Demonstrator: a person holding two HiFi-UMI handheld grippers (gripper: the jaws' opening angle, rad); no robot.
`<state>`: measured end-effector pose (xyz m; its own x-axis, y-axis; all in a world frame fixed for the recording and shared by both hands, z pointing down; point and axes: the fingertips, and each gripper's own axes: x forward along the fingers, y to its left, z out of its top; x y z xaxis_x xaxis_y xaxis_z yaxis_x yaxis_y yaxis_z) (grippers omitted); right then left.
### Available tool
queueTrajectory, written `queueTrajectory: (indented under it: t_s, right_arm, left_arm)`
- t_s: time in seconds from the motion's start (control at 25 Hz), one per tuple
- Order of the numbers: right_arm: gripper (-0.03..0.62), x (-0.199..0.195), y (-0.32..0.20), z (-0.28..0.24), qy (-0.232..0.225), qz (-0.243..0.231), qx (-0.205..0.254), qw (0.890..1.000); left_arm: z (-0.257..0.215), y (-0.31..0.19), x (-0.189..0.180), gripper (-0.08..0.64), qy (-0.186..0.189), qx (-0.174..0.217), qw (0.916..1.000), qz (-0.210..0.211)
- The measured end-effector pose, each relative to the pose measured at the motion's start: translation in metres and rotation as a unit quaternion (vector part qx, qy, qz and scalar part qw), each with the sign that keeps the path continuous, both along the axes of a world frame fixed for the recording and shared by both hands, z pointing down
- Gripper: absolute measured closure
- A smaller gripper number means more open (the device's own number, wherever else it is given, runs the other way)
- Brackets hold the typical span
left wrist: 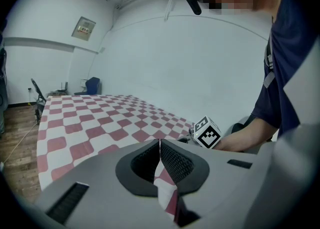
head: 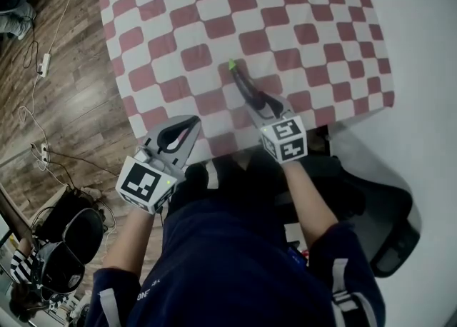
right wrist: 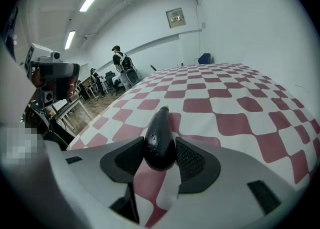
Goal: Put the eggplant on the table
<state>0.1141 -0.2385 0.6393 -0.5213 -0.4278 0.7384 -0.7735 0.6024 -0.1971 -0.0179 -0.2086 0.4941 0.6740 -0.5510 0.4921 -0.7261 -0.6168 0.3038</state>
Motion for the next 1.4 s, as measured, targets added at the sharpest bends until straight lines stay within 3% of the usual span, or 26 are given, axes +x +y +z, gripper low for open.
queueTrajectory:
  t_s: [0.6,0.8,1.16,1.4]
  right_arm:
    - [0.376,0.001,0.011,0.028,0.052,-0.001,-0.026,0.998]
    - [0.346,0.001,0.015,0.028,0.053,0.004,-0.028,0.998]
    - [0.324,0.004,0.013,-0.007,0.051,0.026,0.022,0.998]
    - [0.325,-0.010,0.024,-0.065,0.010,0.030,0.066,0.997]
  left_arm:
    - [0.002,-0.001,-0.005,0.528,0.001,0.000,1.0000,0.009]
    - [0.001,0.010,-0.008,0.528,0.005,-0.003,0.9999,0.016]
    - [-0.017,0.024,-0.013,0.528,0.010,0.023,0.9995,0.019]
    - [-0.041,0.037,-0.015,0.528,0.019,0.061,0.9978,0.021]
